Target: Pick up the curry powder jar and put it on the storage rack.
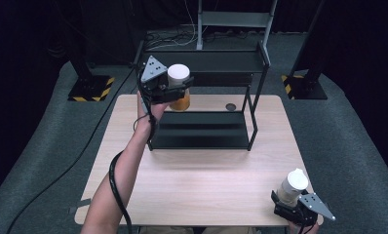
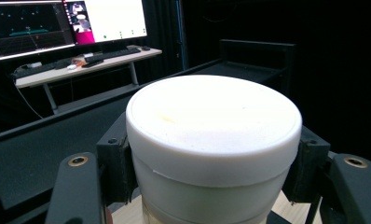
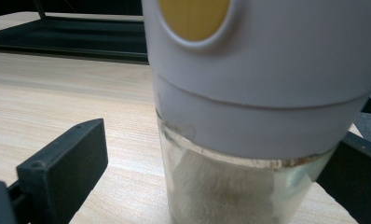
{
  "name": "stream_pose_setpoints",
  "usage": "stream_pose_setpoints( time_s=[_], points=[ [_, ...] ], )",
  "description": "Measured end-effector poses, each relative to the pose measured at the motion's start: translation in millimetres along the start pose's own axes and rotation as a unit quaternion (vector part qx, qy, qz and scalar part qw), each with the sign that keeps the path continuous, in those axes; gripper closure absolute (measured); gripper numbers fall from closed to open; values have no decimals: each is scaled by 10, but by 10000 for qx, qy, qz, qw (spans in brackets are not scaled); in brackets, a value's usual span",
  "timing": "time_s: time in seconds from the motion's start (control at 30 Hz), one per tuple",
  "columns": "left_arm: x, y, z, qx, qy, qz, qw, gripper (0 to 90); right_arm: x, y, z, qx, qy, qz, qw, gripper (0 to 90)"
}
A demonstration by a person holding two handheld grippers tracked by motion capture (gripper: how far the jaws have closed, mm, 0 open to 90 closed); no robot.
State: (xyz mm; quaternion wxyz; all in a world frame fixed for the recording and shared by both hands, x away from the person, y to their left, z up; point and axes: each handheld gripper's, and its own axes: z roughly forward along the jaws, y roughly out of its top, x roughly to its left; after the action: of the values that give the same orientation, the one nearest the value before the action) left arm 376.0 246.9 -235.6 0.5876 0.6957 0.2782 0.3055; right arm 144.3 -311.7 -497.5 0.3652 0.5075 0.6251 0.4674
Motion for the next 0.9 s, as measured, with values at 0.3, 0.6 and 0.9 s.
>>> stream_pose_setpoints(
  time_s=[0.3, 0.6, 0.9],
  points=[
    [16, 70, -8, -62, -3, -8, 10000, 338, -1, 3, 2, 9, 13, -9, 10000, 0],
    [21, 134, -9, -98, -4, -12, 10000, 338, 2, 6, 4, 14, 6, -9, 10000, 0],
    [7, 220, -2, -154, -41, 18, 9999, 338, 2, 7, 5, 17, 4, -8, 10000, 0]
  ],
)
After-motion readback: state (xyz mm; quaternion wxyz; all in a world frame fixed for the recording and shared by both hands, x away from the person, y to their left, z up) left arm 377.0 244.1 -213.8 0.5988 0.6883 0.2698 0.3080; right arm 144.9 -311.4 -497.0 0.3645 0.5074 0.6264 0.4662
